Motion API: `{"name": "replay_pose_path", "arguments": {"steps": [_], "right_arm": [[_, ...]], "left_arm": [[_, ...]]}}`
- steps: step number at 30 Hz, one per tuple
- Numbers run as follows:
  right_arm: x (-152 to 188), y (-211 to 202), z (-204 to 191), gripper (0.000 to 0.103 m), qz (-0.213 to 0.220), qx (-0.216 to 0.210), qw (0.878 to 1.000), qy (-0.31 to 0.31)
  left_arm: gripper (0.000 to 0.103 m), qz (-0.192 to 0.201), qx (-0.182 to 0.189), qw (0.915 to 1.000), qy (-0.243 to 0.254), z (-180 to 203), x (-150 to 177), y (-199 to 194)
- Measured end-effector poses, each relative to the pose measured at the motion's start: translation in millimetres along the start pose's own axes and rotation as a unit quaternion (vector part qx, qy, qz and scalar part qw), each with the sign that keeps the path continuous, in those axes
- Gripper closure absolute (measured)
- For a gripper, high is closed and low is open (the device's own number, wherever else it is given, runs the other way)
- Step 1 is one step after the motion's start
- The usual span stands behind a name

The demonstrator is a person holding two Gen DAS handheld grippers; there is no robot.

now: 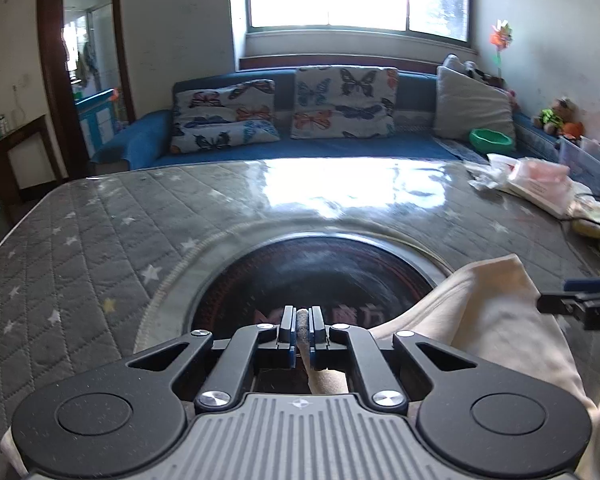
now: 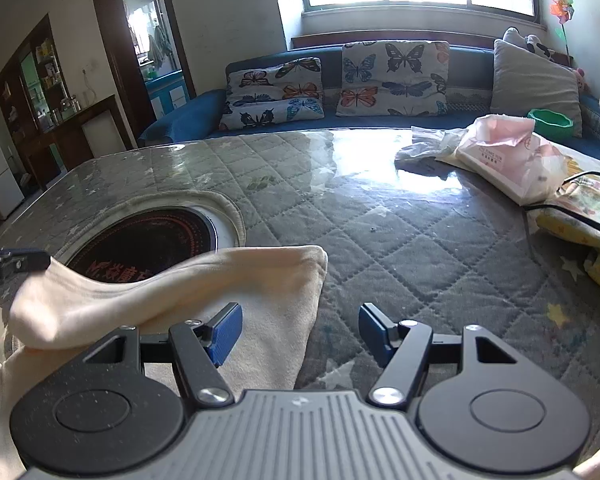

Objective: Fold clothes

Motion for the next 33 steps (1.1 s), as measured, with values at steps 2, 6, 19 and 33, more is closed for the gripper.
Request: {"name": "replay_pose_path", "arguments": {"steps": [2,6,19,33], "right_arm": [[-1,0,-1,0.037,0.000,0.000,1.000,-0.002],[-1,3,-3,0.037,-0.003,0.001,1.000,-0.006],[-14,12,-1,0.037,0.000,0.014,1.000,-0.010],[-32,44,-9,0.087,-0.015,0.015,1.000,-0.018]], "left_arm": [[0.097,0.005,-0.019,0.9998,-0.001,-2,-3,3],[0.097,0.003,-0.040,0.9992,0.001,-2,-5,12],[0.097,-0.011,-0.073,0.9972,0.006,-16,-19,40],[0.097,-0.023,-0.084,0.9962,0.013,-18,-30,65]]}}
Point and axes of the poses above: each gripper's, at about its wrist camera, not at the fingertips, and y roughly the way its jaws point, z to its right, x to its underside, the point moved 6 cm from there along y, roughly the way its jaws point, and after that the axes turned 14 degrees about -z, right-handed, at the moved point
